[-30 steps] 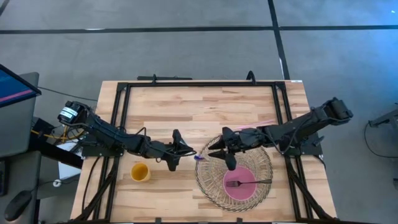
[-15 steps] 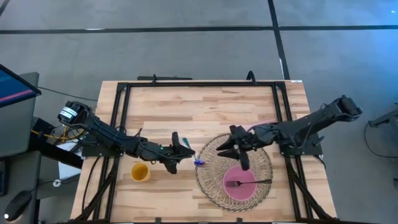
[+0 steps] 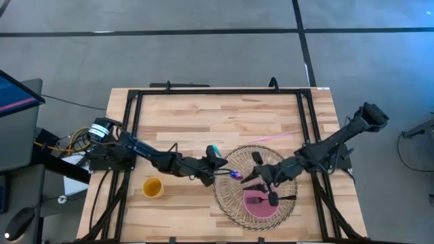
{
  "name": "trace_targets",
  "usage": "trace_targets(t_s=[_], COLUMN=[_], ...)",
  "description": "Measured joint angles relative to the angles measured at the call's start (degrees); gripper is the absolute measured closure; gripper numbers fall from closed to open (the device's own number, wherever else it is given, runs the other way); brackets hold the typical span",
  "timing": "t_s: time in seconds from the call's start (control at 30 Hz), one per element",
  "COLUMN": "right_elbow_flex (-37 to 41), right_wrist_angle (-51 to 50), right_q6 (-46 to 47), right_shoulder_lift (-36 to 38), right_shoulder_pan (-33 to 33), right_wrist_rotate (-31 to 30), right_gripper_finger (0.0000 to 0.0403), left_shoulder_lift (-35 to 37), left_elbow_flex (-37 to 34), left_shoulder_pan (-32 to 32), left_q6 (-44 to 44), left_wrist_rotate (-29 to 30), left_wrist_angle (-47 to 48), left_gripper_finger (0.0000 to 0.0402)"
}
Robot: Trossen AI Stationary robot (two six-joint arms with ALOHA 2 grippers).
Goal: Pick & Place Utensil
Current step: Put the blue spoon into the pink bowl on the brown mat
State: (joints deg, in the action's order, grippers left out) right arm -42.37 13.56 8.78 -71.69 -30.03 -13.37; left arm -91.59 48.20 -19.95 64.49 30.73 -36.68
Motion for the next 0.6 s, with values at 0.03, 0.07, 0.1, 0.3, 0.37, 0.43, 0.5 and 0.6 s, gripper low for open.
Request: trace_targets(t_s=[0.03,0.07,0.1,0.3,0.37,0.43,0.5,0.6], right_elbow_flex=[0.0,0.0,0.0,0.0,0.0,0.0,0.0,0.0], right_wrist_angle=[-0.5,-1.5,-2.7,-8.7,-8.7,-8.9,-9.2,-9.6], right_q6=[-1.4,-3.0,-4.8,-10.5,-12.5,-13.7,-13.8,-13.9], right_shoulder_lift=[-0.5,-0.8,-0.8,-0.7,-0.7,-0.7,-0.7,-0.7], right_shoulder_pan=[-0.5,-0.8,-1.2,-1.8,-1.3,-0.6,0.5,1.9], right_wrist_rotate=[-2.0,-3.8,-5.1,-10.5,-11.1,-11.0,-10.9,-10.8], right_gripper_finger=[0.0303,0.0299,0.0296,0.0269,0.0260,0.0251,0.0245,0.0245], left_shoulder_lift=[-0.2,-0.1,-0.1,0.2,0.2,0.2,0.2,0.2], left_elbow_flex=[0.4,0.5,0.7,0.7,0.7,0.7,0.7,0.7], left_shoulder_pan=[0.1,0.2,0.2,0.2,0.5,0.9,1.1,1.3], left_q6=[0.0,0.0,0.0,-0.2,-0.2,-0.2,-0.3,-0.4], left_wrist_rotate=[-0.2,-0.1,-0.1,1.9,2.3,2.3,2.3,2.3], left_wrist_angle=[-0.3,-0.3,-0.4,-0.4,-0.5,-0.5,-0.5,-0.5], left_gripper_finger=[0.0393,0.0393,0.0393,0.0393,0.0393,0.0393,0.0393,0.0393])
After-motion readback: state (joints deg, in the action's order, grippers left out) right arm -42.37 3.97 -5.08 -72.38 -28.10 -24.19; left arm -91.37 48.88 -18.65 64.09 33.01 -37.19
